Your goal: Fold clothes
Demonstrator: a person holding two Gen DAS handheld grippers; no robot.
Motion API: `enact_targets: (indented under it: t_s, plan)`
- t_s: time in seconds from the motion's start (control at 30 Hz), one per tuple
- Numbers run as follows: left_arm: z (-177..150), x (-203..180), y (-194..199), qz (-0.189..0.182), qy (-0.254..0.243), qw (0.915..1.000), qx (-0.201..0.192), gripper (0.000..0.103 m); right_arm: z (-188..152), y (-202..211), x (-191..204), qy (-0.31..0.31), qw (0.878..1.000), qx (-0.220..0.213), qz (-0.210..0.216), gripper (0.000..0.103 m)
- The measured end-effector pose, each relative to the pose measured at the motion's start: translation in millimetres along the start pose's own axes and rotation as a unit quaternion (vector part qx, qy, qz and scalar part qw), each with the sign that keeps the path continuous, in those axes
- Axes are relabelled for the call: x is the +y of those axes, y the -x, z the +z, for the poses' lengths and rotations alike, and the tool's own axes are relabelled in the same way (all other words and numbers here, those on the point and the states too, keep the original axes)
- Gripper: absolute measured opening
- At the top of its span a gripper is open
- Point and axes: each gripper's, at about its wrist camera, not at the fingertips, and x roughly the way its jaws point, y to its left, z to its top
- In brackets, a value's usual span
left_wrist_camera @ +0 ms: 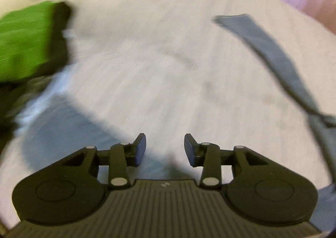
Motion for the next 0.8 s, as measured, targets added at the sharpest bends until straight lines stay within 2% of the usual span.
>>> enact_targets:
  t_s: [0.13, 0.2, 0.27, 0.57, 0.63, 0.7, 0.73, 0.77, 0.8]
  plan:
    - [35.5, -46.0, -42.8, -0.073, 0.026, 0.9970, 0.002, 0.042, 11.3, -42.8, 12.9, 0.032, 0.999, 0.010, -0.007, 0.079]
    - [56.7, -65.6, -65.1, -0.089, 0.039, 0.9952, -0.003, 0.042, 12.5, -58.4, 12.1, 0.029, 0.999, 0.014, -0.018, 0.079]
    - [78.1, -81.3, -85.3, -0.100, 0.057, 0.9933, -0.010, 0.052, 13.2, -74.2, 9.2, 0.024, 0.999, 0.017, -0.031, 0.079]
    - [166.5, -130.0, -183.0, -0.094, 0.116, 0.9883, -0.031, 0.056, 12.2, -95.0, -0.5, 0.008, 0.998, 0.010, -0.066, 0.079]
    - [178.5, -138.4, -199.2, -0.083, 0.112, 0.9897, -0.030, 0.058, 8.8, -97.4, 1.3, 0.010, 0.997, 0.005, -0.073, 0.079]
    - [183.7, -147.0, -210.0, -0.065, 0.082, 0.9941, -0.029, 0.057, 6.0, -99.0, 3.2, 0.008, 0.997, 0.000, -0.079, 0.079]
    - [185.6, -151.3, -214.8, -0.055, 0.064, 0.9960, -0.029, 0.044, 5.7, -99.1, 3.3, 0.005, 0.997, -0.002, -0.079, 0.079]
    - [187.1, -152.6, -215.7, -0.051, 0.052, 0.9967, -0.036, 0.012, 5.7, -99.2, 3.5, 0.002, 0.997, -0.002, -0.080, 0.079]
    - [188.3, -151.9, -214.1, -0.051, 0.044, 0.9965, -0.048, 0.000, 6.5, -99.2, 3.6, 0.003, 0.997, -0.001, -0.080, 0.078]
